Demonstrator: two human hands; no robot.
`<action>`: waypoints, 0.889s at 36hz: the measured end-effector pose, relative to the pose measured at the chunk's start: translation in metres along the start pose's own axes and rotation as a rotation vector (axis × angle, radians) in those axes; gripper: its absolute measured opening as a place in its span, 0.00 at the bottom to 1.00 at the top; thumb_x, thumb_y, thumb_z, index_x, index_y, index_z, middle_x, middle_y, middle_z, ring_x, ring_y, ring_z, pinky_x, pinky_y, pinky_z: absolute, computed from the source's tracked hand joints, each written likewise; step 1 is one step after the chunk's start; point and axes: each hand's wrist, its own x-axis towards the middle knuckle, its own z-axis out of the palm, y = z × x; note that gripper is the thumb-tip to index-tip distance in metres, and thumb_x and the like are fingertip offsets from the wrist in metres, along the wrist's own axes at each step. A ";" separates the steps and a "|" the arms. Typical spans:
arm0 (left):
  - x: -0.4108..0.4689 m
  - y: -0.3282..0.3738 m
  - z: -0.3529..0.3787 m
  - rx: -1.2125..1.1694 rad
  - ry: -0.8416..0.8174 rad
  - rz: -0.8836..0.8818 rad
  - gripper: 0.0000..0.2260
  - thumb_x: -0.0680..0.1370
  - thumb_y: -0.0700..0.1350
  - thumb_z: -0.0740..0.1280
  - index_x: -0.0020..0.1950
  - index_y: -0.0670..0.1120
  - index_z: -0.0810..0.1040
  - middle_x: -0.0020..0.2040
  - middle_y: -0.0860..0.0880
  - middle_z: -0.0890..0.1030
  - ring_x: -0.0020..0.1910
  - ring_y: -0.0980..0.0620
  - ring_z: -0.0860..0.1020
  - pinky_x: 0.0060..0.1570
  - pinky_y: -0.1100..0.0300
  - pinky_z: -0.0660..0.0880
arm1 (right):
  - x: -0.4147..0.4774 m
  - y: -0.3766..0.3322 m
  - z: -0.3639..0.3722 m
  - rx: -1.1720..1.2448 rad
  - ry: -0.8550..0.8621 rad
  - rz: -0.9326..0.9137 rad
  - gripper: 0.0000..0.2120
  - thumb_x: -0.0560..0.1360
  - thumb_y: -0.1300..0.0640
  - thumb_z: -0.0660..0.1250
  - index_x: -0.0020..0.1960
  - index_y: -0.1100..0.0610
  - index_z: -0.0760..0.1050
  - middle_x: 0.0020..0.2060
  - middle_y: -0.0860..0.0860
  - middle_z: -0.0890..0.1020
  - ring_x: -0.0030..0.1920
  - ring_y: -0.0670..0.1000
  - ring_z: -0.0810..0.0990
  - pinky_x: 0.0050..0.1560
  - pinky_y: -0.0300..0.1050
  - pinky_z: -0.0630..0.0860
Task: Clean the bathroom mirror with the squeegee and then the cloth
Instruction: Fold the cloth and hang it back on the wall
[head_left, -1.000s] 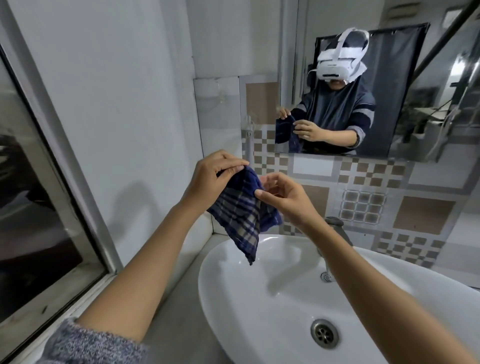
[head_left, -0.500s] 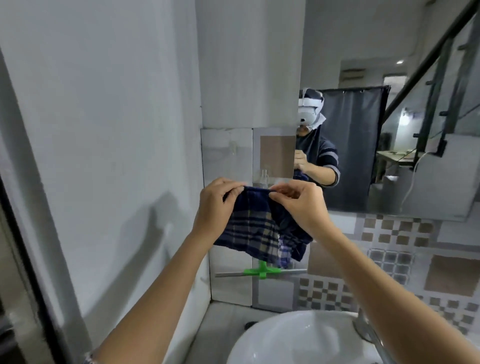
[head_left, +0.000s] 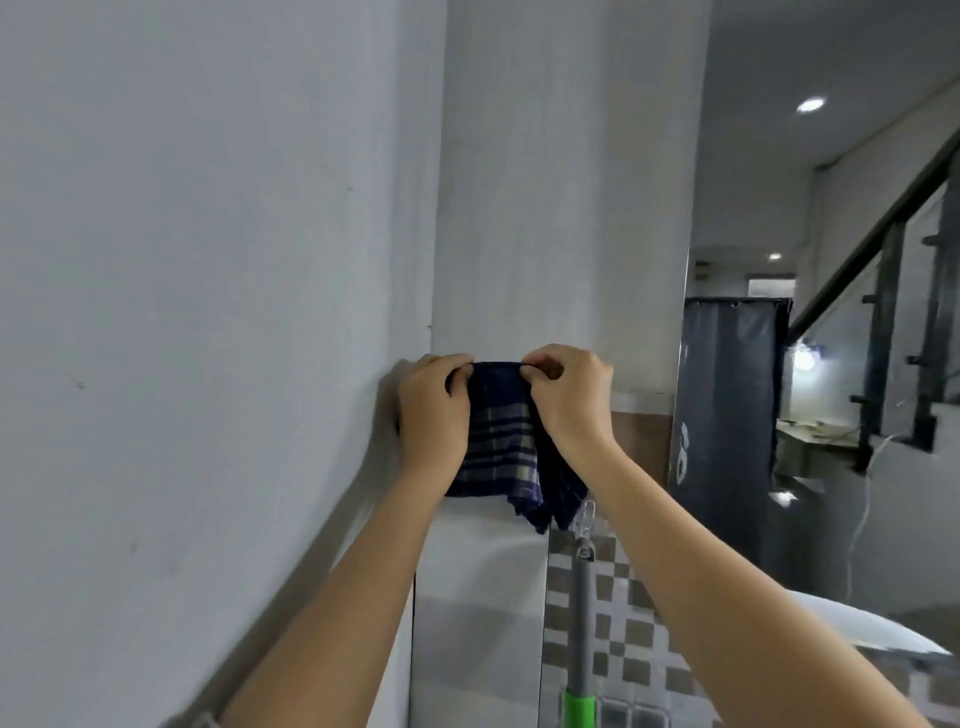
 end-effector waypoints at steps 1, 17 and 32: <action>0.004 -0.004 0.004 0.007 0.002 0.005 0.08 0.76 0.35 0.63 0.49 0.41 0.82 0.46 0.45 0.82 0.43 0.56 0.74 0.43 0.81 0.65 | 0.004 0.003 0.004 -0.014 -0.004 -0.010 0.07 0.73 0.66 0.66 0.42 0.59 0.82 0.36 0.50 0.81 0.38 0.47 0.78 0.39 0.31 0.73; -0.018 -0.027 0.013 -0.137 -0.014 -0.106 0.09 0.74 0.34 0.65 0.47 0.44 0.84 0.41 0.56 0.81 0.40 0.62 0.77 0.45 0.78 0.70 | -0.026 0.038 0.013 -0.053 -0.027 -0.118 0.10 0.72 0.68 0.64 0.45 0.60 0.83 0.41 0.54 0.80 0.43 0.54 0.78 0.45 0.43 0.75; -0.036 -0.027 -0.001 -0.357 -0.292 -0.232 0.10 0.78 0.46 0.64 0.57 0.47 0.78 0.52 0.54 0.81 0.51 0.60 0.78 0.48 0.74 0.73 | -0.054 0.044 -0.004 0.388 -0.189 0.200 0.11 0.75 0.53 0.66 0.56 0.53 0.79 0.50 0.49 0.83 0.52 0.46 0.81 0.56 0.43 0.78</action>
